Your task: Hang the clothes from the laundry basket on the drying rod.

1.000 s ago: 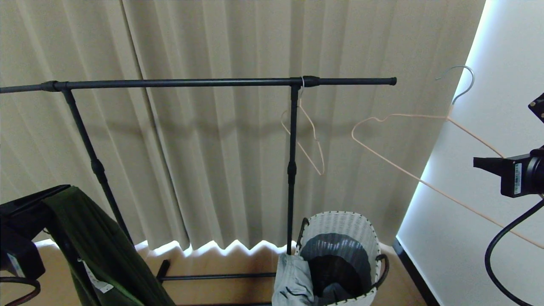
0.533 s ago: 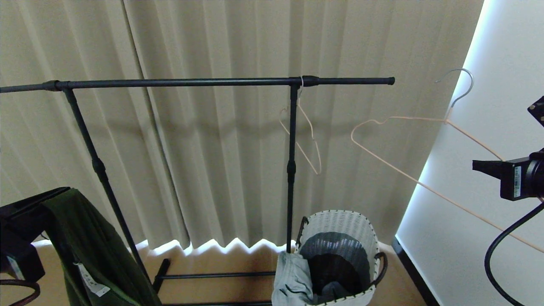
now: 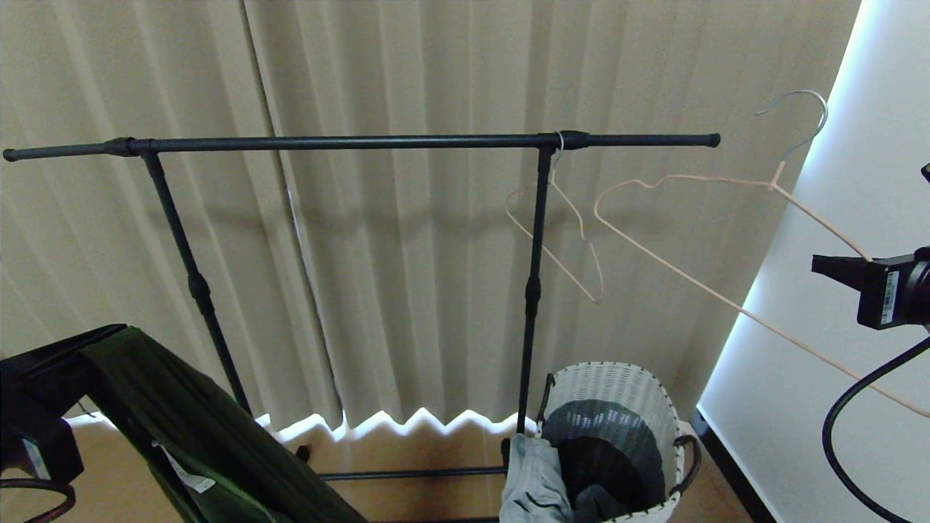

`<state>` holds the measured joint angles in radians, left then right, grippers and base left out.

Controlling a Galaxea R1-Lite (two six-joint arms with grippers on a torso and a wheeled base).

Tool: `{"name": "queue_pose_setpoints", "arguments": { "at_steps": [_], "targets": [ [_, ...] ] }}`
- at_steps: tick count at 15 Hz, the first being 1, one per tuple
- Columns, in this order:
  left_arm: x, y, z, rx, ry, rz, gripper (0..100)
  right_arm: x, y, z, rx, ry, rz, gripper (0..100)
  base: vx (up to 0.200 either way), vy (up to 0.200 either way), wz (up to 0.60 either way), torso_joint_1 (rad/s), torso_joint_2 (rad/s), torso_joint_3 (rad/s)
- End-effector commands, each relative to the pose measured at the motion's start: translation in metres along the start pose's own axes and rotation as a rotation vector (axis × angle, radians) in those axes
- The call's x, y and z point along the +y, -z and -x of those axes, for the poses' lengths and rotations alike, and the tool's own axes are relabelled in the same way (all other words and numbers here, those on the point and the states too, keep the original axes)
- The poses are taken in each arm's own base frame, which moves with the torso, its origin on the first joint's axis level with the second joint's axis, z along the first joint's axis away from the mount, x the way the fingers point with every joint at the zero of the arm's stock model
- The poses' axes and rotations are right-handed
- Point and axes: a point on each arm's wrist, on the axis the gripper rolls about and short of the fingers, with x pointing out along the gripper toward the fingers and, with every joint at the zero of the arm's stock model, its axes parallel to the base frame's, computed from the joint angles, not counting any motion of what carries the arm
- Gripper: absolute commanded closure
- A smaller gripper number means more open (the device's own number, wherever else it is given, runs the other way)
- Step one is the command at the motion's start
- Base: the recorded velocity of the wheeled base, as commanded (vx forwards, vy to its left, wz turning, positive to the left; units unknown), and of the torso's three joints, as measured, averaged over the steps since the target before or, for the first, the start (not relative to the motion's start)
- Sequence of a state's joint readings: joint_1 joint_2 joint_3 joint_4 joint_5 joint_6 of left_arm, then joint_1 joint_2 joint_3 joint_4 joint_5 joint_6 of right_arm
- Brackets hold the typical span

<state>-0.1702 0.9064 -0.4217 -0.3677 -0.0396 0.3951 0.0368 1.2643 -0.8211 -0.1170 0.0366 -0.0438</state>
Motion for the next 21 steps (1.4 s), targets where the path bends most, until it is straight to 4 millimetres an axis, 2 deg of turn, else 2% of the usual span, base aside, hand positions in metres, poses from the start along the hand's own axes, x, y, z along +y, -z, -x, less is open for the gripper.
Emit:
{"name": "queue_pose_setpoints", "arguments": {
  "at_steps": [1, 13, 21],
  "targets": [
    [0.0, 0.0, 0.0, -0.001, 0.0, 0.001, 100, 0.001, 0.0, -0.001, -0.007, -0.006, -0.008, 100, 0.0, 0.2, 0.0, 0.002, 0.0, 0.002],
    [-0.001, 0.002, 0.0, 0.009, 0.002, 0.001, 100, 0.015, 0.006, -0.004, 0.002, -0.082, 0.007, 100, 0.0, 0.2, 0.0, 0.0, 0.0, 0.002],
    [-0.002, 0.005, -0.001, 0.017, 0.009, 0.0, 100, 0.018, 0.011, -0.005, 0.018, -0.1, 0.011, 100, 0.0, 0.0, 0.0, 0.0, 0.0, 0.0]
  ]
}}
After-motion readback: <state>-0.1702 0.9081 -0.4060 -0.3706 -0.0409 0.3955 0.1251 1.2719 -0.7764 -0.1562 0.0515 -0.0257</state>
